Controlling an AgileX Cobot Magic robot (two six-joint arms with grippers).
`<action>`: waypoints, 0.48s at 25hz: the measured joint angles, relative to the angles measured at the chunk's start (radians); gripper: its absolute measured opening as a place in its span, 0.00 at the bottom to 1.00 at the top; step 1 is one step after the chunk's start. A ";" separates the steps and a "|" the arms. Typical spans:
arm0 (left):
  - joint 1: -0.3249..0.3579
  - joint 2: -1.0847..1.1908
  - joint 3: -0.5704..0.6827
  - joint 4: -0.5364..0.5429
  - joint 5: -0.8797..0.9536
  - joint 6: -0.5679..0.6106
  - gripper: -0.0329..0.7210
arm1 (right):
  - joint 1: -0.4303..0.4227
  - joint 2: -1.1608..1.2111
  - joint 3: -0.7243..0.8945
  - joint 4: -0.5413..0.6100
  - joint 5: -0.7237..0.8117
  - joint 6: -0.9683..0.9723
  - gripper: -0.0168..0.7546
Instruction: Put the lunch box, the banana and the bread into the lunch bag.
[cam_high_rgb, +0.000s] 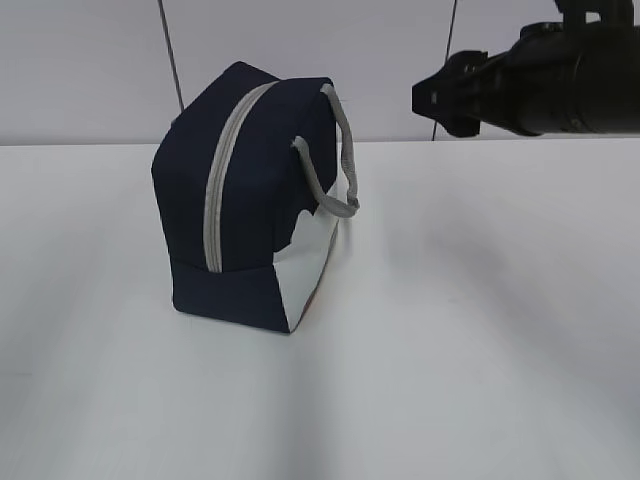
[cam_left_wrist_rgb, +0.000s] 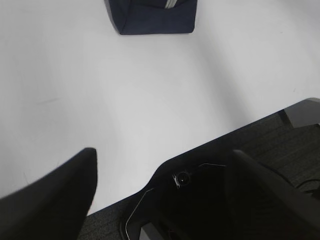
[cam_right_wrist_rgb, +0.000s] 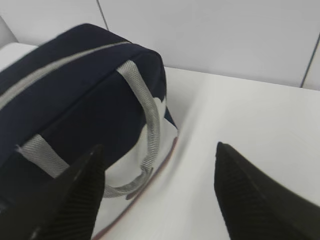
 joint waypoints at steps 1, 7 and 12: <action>0.000 -0.032 0.022 0.000 -0.001 0.000 0.74 | 0.012 0.000 0.012 0.002 0.034 -0.022 0.68; 0.000 -0.217 0.138 0.000 0.007 -0.028 0.74 | 0.029 -0.001 0.075 0.011 0.097 -0.102 0.68; 0.000 -0.312 0.188 0.001 0.008 -0.034 0.74 | 0.030 -0.002 0.147 0.015 0.177 -0.159 0.67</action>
